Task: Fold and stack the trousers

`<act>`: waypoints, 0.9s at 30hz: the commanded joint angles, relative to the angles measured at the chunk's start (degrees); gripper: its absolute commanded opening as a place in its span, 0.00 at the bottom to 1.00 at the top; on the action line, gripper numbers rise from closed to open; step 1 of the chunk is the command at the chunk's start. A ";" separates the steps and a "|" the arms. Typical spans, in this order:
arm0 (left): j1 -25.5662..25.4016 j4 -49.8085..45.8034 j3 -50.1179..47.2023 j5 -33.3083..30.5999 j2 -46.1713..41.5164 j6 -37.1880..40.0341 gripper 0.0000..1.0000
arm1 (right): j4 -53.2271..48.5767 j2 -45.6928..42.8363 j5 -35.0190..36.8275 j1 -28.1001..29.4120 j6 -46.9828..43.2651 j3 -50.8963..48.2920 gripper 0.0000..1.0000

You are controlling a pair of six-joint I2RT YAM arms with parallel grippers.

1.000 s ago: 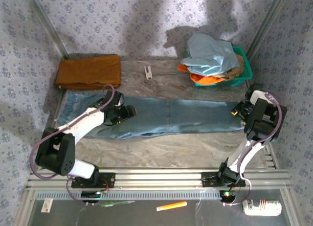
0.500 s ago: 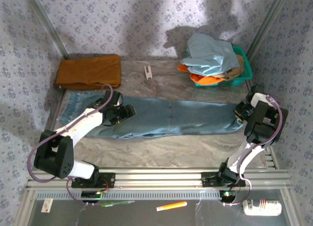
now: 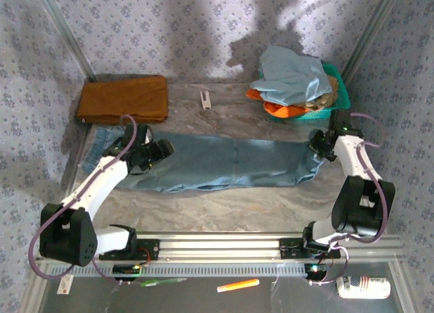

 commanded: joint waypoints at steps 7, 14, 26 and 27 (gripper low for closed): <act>4.73 -3.23 -2.68 1.77 -5.21 2.81 0.81 | -8.31 -4.11 6.15 23.79 6.86 7.44 0.00; 5.61 -2.39 -3.58 3.44 -5.40 3.07 0.81 | -8.53 2.76 10.84 40.14 13.30 16.12 0.00; 5.72 -0.97 -5.14 5.24 -5.19 2.81 0.81 | -7.54 20.93 11.32 53.20 22.00 31.37 0.00; 5.72 -0.91 -5.31 5.25 -5.24 2.81 0.81 | -7.61 22.59 10.94 53.72 22.55 32.23 0.00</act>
